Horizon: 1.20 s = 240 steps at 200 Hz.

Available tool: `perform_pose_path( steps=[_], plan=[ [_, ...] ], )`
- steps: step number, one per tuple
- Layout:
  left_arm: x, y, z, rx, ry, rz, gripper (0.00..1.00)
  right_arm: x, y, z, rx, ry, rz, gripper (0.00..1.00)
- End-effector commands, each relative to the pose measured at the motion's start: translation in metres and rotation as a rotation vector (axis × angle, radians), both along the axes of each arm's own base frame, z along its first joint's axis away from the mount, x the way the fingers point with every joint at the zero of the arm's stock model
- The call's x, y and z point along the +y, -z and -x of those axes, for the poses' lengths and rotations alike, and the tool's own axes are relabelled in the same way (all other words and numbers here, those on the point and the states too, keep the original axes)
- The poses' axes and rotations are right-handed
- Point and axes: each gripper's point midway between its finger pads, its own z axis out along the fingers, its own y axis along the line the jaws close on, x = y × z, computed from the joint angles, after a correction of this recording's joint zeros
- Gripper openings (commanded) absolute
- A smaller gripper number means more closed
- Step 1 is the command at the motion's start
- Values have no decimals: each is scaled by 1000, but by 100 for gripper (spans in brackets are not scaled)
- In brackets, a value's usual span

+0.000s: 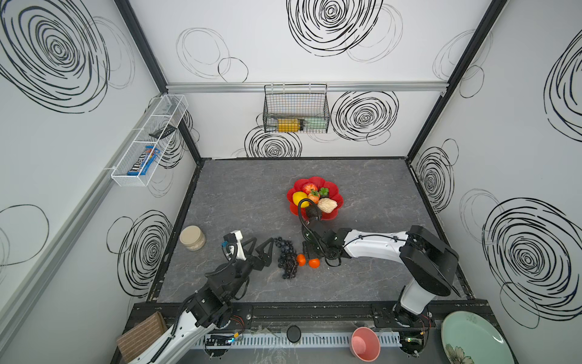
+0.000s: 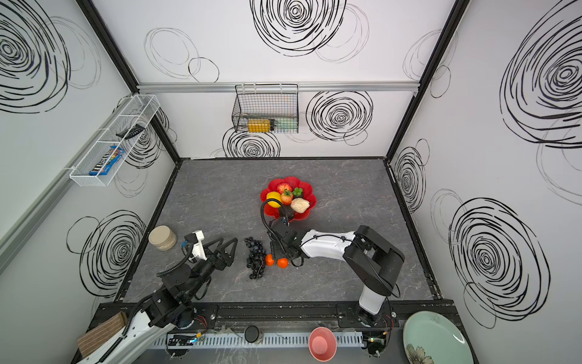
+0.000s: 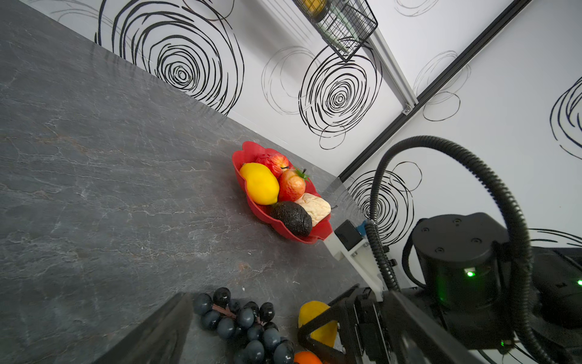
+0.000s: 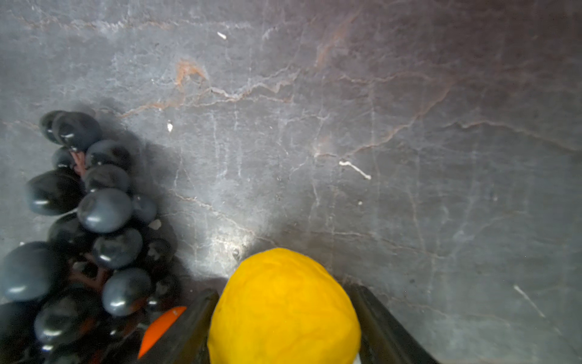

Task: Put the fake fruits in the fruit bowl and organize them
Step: 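Lower the right gripper onto the yellow pear and close it, then lift the yellow pear and carry it over the red bowl with right gripper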

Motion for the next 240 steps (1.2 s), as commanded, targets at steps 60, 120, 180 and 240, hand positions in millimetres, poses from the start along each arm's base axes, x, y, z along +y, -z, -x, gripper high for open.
perform_pose_path(
  steps=[60, 120, 180, 240],
  plan=[
    [0, 8, -2, 4, 3, 13, 100, 1, -18, -5, -45, -3, 22, 60],
    [0, 8, -2, 6, 5, 13, 100, -23, -84, -28, -140, 15, -58, 59],
    [0, 8, -2, 5, 9, 15, 100, -65, -153, -77, -320, 66, -116, 58],
    [-2, 10, -3, 16, 17, 11, 99, -114, -166, -139, -328, 165, -131, 58]
  ],
)
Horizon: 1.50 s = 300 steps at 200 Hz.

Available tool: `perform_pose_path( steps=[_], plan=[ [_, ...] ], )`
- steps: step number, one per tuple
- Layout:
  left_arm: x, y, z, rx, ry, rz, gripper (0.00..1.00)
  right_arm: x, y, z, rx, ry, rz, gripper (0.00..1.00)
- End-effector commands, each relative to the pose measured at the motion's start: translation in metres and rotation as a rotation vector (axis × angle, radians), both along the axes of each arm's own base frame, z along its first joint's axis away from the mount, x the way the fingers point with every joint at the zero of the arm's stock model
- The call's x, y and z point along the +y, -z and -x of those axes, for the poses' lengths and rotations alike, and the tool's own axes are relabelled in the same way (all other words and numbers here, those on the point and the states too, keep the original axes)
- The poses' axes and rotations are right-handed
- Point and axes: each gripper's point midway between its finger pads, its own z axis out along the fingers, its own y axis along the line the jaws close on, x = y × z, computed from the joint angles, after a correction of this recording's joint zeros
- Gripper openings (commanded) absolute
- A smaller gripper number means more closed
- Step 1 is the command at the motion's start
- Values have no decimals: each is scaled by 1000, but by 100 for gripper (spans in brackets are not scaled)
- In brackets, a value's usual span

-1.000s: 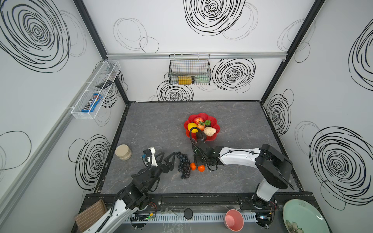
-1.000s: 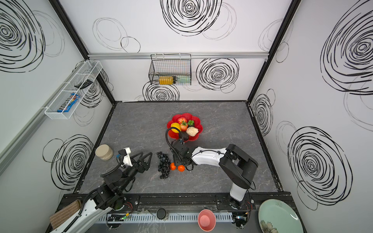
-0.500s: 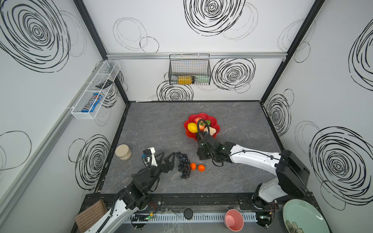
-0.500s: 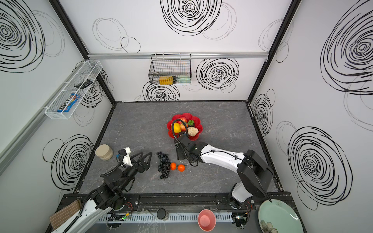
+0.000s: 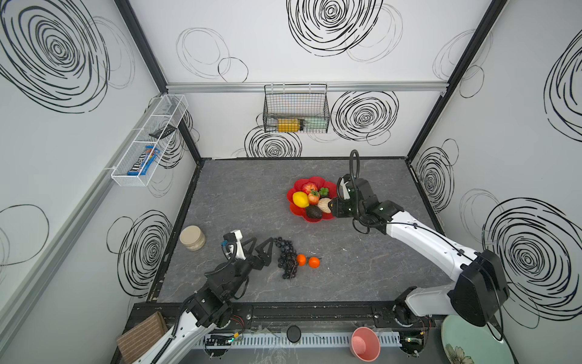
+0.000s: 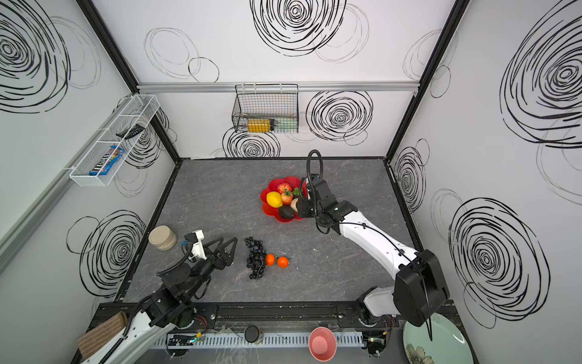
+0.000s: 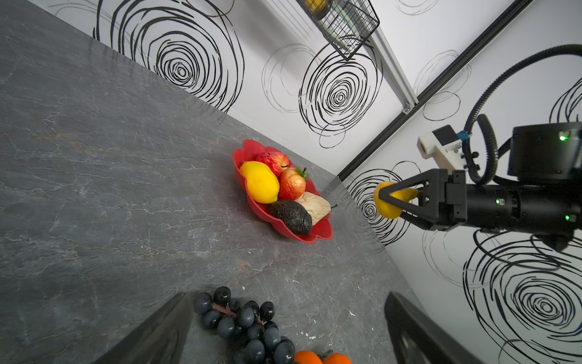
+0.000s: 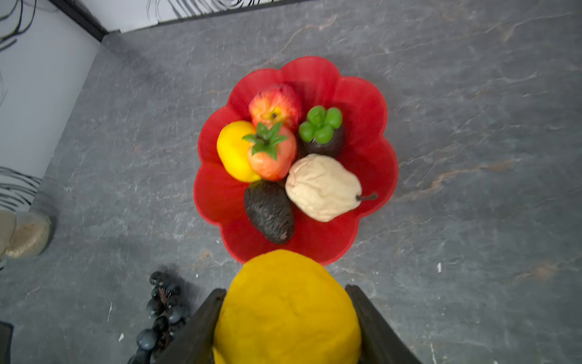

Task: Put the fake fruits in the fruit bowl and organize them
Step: 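Lift the yellow pear and carry it over the red bowl with right gripper, then lower the yellow pear into the bowl and open the right gripper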

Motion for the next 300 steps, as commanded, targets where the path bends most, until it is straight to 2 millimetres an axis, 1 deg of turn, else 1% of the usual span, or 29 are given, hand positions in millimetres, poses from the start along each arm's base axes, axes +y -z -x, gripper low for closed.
perform_pose_path(
  steps=[1, 30, 60, 77, 95, 117, 131, 173, 200, 225, 255, 300],
  plan=[
    [-3, 7, -2, 2, 9, 8, 99, -13, -4, -21, -6, -2, 14, 58],
    [-5, 8, -3, 3, 21, 7, 99, -29, 5, -49, 10, 26, 33, 58],
    [-6, 9, -3, 2, 28, 8, 99, -43, 25, -75, 49, 44, 69, 58],
    [-5, 9, -3, 0, 26, 12, 99, -49, 37, -87, 99, 54, 80, 58],
    [-5, 8, -3, -2, 26, 18, 99, -51, 50, -97, 178, 51, 74, 58],
    [-4, 9, -4, -2, 25, 20, 99, -48, 64, -108, 198, 44, 82, 58],
    [-4, 9, -4, 0, 25, 21, 99, -46, 69, -113, 202, 42, 80, 58],
    [-3, 11, -5, 4, 25, 26, 99, -40, 88, -127, 230, 38, 116, 59],
    [-2, 11, -5, 7, 25, 28, 99, -34, 97, -131, 236, 32, 158, 59],
    [-2, 12, -5, 8, 25, 31, 99, -26, 101, -131, 233, 19, 173, 59],
    [-1, 11, -6, 8, 25, 34, 99, -26, 107, -132, 240, 28, 210, 59],
    [0, 12, -6, 9, 24, 38, 99, -20, 110, -132, 239, 16, 216, 60]
  ],
)
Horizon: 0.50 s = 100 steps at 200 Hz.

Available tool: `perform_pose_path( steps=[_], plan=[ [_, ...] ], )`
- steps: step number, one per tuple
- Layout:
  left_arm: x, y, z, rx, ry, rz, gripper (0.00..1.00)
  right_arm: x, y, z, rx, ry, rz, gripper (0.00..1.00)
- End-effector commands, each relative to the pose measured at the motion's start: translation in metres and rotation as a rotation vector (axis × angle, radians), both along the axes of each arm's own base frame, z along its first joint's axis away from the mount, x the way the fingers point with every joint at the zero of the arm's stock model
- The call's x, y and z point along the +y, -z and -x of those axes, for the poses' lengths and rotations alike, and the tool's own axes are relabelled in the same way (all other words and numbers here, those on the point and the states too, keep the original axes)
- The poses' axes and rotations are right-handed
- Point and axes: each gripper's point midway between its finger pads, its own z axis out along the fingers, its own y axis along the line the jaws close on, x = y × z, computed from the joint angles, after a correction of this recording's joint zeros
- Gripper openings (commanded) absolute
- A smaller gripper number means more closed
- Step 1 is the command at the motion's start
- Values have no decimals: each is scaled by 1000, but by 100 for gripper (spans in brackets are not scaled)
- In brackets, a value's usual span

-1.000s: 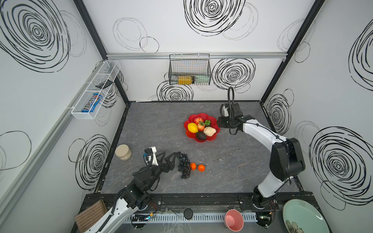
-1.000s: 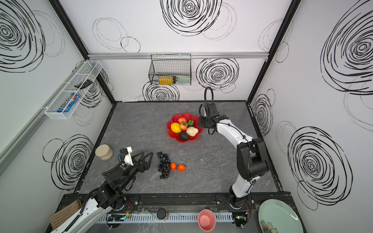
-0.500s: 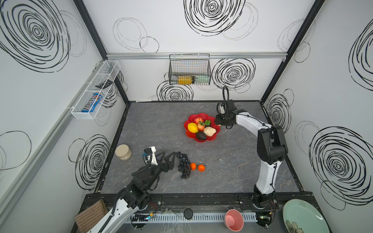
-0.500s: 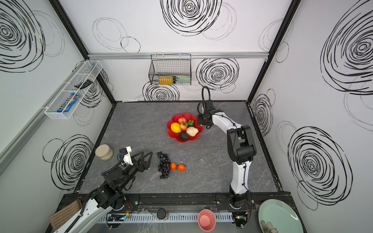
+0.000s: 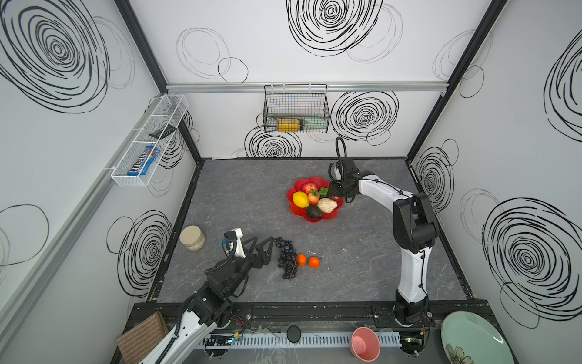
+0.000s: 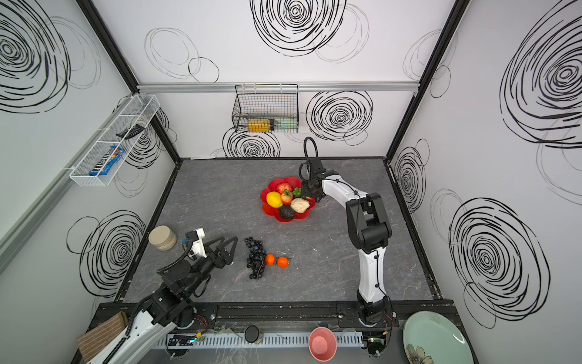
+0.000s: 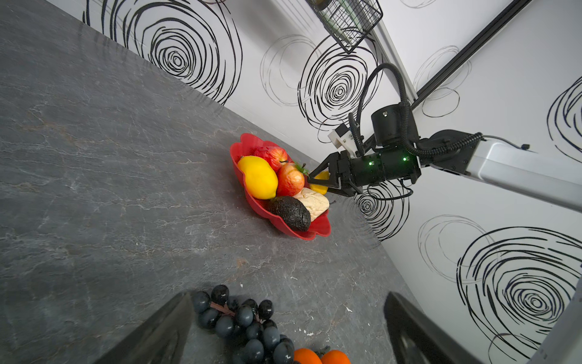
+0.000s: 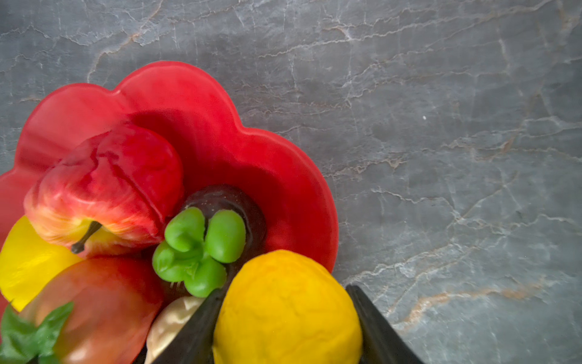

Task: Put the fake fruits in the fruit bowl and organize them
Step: 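Lower the yellow pear into the bowl and open the right gripper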

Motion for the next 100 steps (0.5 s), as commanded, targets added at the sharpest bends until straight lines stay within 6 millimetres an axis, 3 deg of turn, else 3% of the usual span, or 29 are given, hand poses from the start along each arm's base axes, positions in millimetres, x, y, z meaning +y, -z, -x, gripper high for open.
perform_pose_path(
  steps=[1, 100],
  plan=[
    [0, 12, -1, -6, 1, 20, 99, 1, 2, -2, 8, -8, 29, 60],
    [0, 12, -2, -4, 1, 23, 99, 4, 3, 0, 12, -18, 34, 64]
  ],
)
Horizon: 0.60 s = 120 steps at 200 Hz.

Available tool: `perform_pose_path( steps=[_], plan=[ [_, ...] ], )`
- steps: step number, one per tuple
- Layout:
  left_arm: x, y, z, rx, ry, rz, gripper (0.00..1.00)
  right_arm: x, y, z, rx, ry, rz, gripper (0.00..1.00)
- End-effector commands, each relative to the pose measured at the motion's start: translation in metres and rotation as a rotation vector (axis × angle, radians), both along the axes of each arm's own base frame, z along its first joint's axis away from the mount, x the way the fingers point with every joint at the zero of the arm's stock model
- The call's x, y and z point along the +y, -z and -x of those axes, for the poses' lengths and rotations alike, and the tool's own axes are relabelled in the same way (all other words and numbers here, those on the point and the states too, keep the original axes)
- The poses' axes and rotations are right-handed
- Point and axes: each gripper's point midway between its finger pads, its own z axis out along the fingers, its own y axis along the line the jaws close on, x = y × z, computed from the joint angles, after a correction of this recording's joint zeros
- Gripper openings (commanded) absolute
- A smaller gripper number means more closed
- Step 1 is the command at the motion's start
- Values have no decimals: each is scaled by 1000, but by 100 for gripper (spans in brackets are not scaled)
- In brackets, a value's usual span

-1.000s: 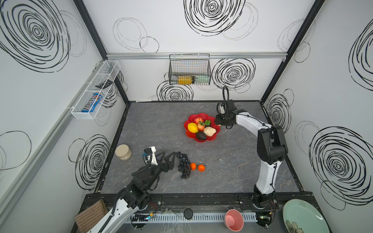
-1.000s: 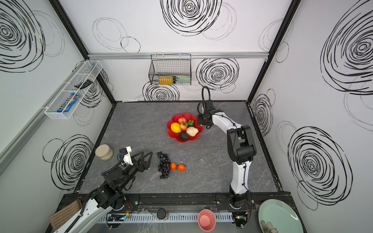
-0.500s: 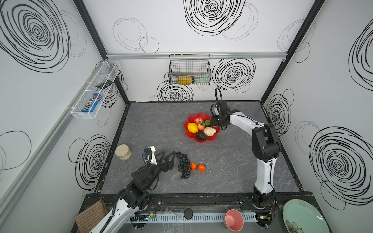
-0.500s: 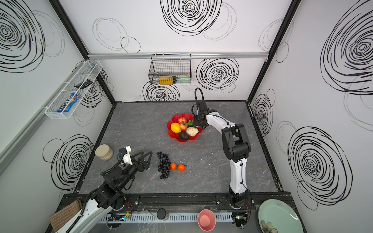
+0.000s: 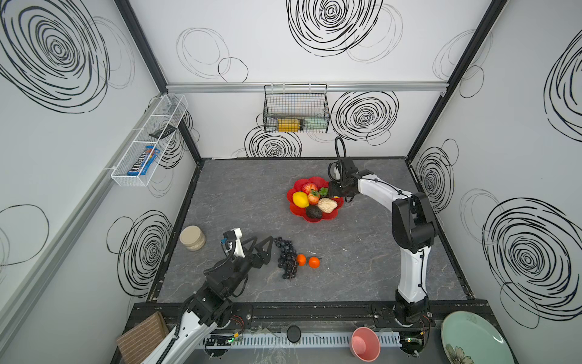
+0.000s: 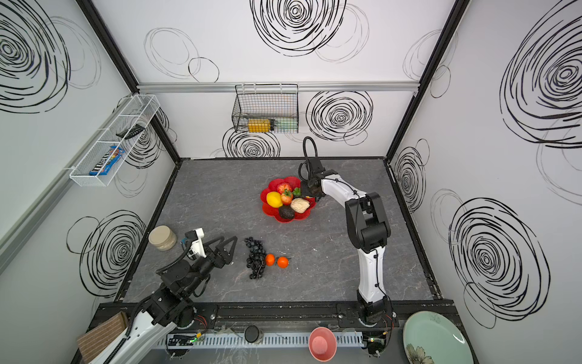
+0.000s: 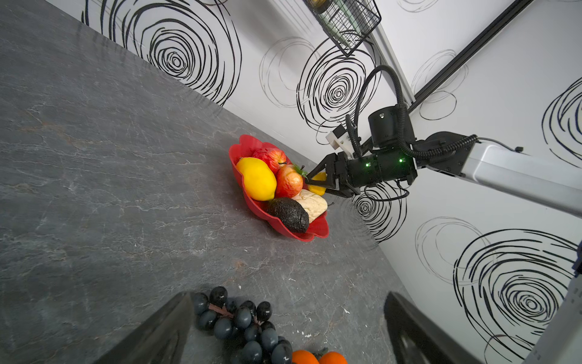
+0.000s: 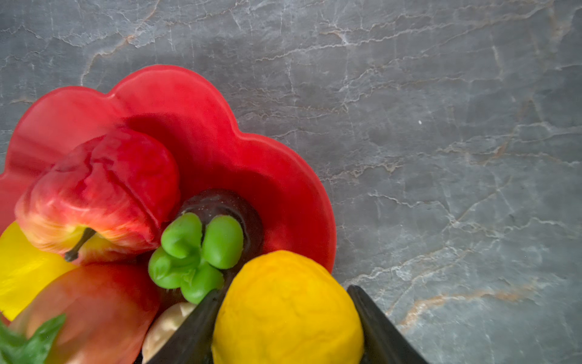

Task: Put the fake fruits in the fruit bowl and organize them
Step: 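Lower the yellow pear into the bowl and open the right gripper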

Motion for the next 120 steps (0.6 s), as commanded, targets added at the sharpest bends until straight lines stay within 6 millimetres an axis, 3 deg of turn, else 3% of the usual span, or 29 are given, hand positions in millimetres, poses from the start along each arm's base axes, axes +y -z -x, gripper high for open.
perform_pose_path(
  steps=[1, 58, 120],
  plan=[
    [0, 13, -2, -4, -1, 14, 99, 2, 3, 1, 16, -14, 21, 64],
    [0, 14, -2, -3, -2, 16, 99, 2, -3, 0, 7, -12, 24, 69],
    [0, 14, -2, 2, -1, 15, 99, 5, -34, -3, -45, -10, 27, 78]
  ],
)
